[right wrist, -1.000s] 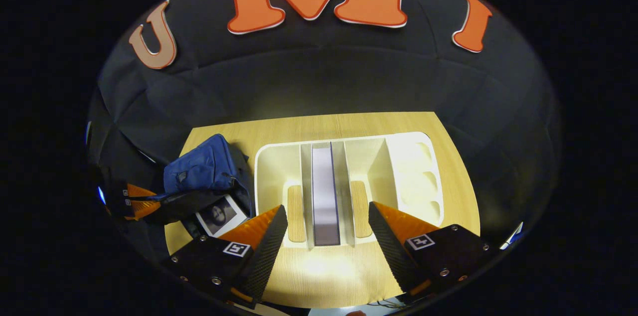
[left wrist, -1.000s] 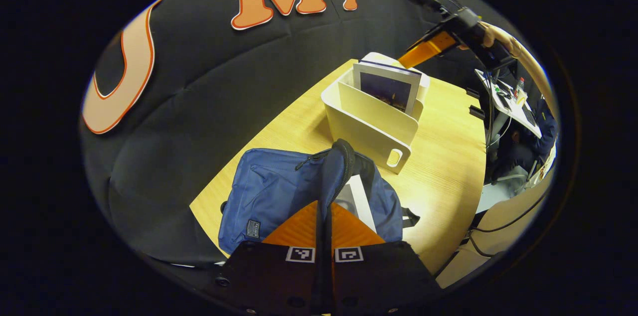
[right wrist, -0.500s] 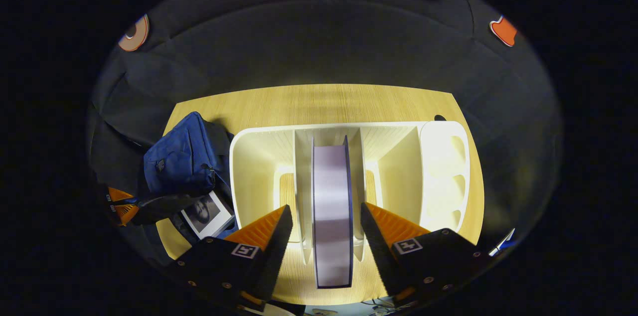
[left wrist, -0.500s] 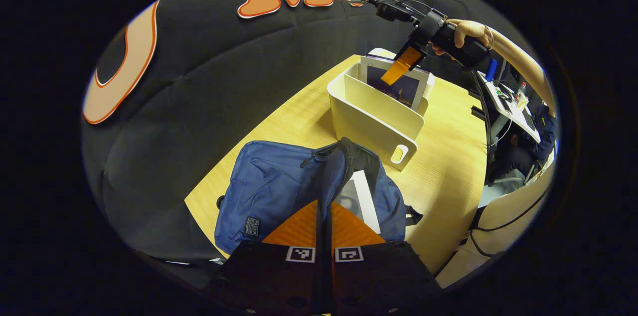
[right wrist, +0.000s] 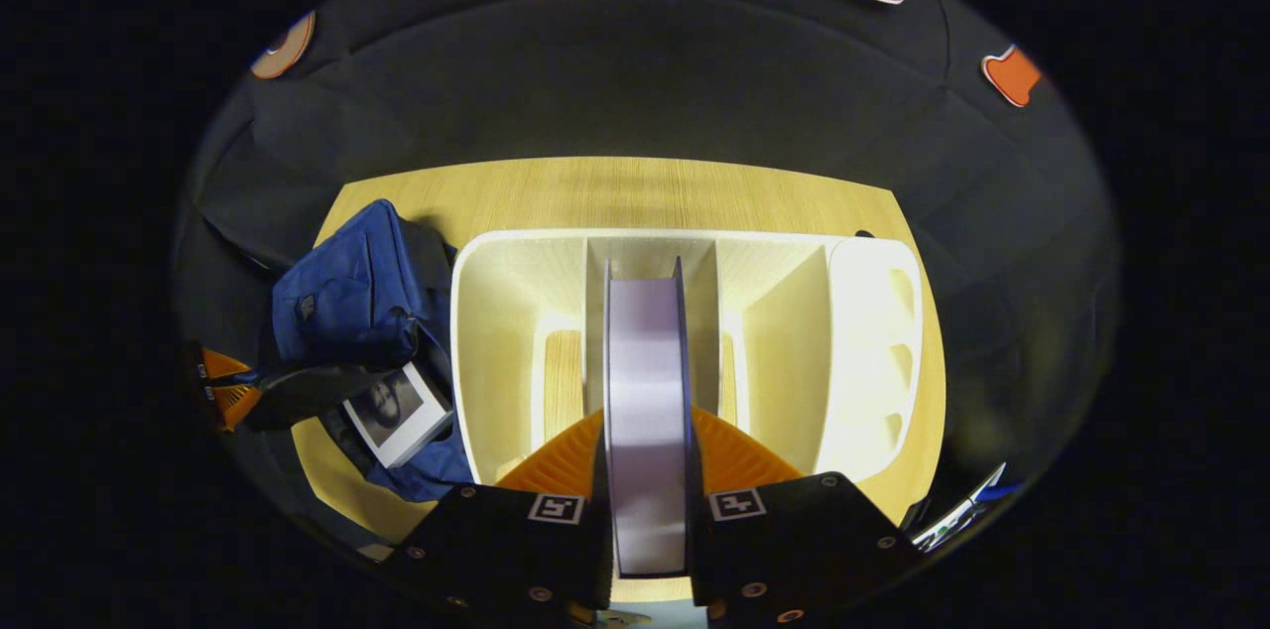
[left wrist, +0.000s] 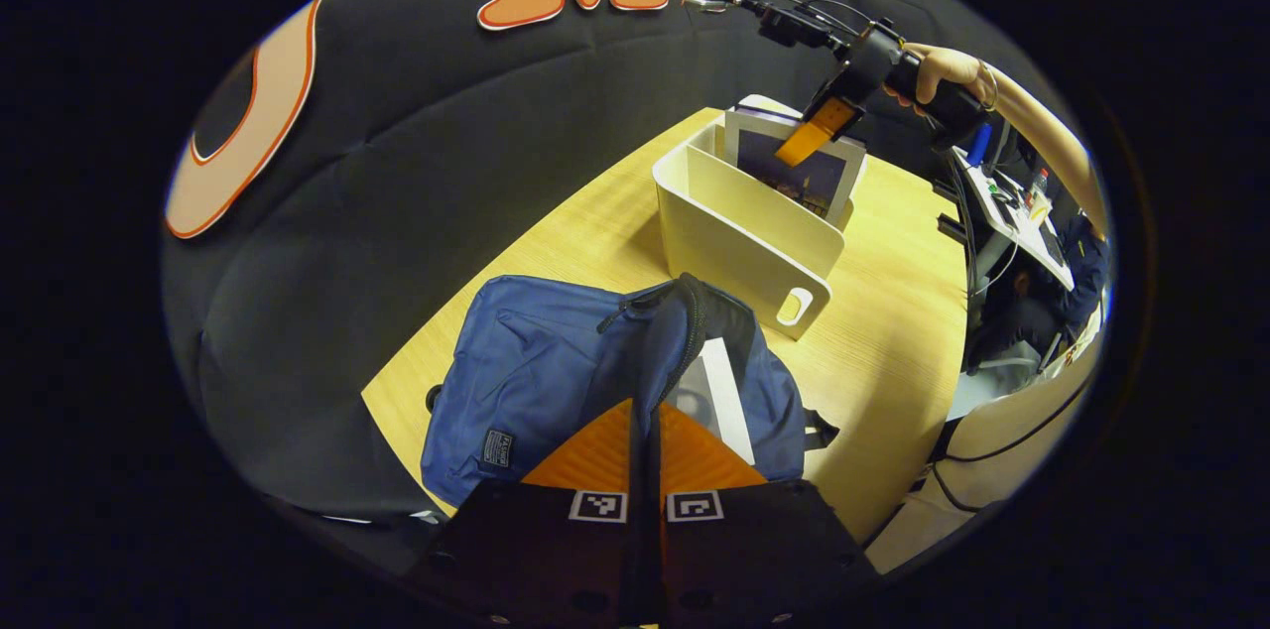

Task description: Open the schoolbag, grab two books from the bookshelf and put them into the schoolbag.

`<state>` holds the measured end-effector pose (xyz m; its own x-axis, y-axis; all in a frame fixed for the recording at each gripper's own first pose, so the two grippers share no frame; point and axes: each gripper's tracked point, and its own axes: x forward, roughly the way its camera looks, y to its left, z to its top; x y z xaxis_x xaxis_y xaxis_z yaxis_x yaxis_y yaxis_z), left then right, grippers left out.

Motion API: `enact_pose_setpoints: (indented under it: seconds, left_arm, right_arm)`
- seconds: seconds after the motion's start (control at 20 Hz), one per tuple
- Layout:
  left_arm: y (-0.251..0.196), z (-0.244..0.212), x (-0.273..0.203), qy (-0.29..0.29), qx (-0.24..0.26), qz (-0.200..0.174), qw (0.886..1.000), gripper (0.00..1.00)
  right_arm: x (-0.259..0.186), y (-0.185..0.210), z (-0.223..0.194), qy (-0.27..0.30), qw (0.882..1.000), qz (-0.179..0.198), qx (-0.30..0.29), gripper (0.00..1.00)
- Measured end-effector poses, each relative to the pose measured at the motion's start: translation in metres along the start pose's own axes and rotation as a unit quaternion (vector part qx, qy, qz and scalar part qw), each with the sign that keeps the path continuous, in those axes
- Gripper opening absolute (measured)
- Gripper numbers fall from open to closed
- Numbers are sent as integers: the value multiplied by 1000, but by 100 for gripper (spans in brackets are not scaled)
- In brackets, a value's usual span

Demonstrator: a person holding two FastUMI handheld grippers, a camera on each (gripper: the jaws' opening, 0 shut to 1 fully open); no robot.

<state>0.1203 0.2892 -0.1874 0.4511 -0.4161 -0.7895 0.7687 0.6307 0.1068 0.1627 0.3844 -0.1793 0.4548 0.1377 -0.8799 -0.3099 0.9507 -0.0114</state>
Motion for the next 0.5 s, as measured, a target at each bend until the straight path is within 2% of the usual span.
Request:
enact_pose_setpoints:
  seconds: [0.3, 0.5]
  left_arm:
    - [1, 3, -5, -2, 11, 3, 1000, 1]
    - [6, 6, -12, -12, 2, 3, 1000, 0]
  right_arm:
    - [-60, -16, 17, -59, 998, -16, 28, 31]
    - [-126, -16, 26, -121, 992, -1, 47, 31]
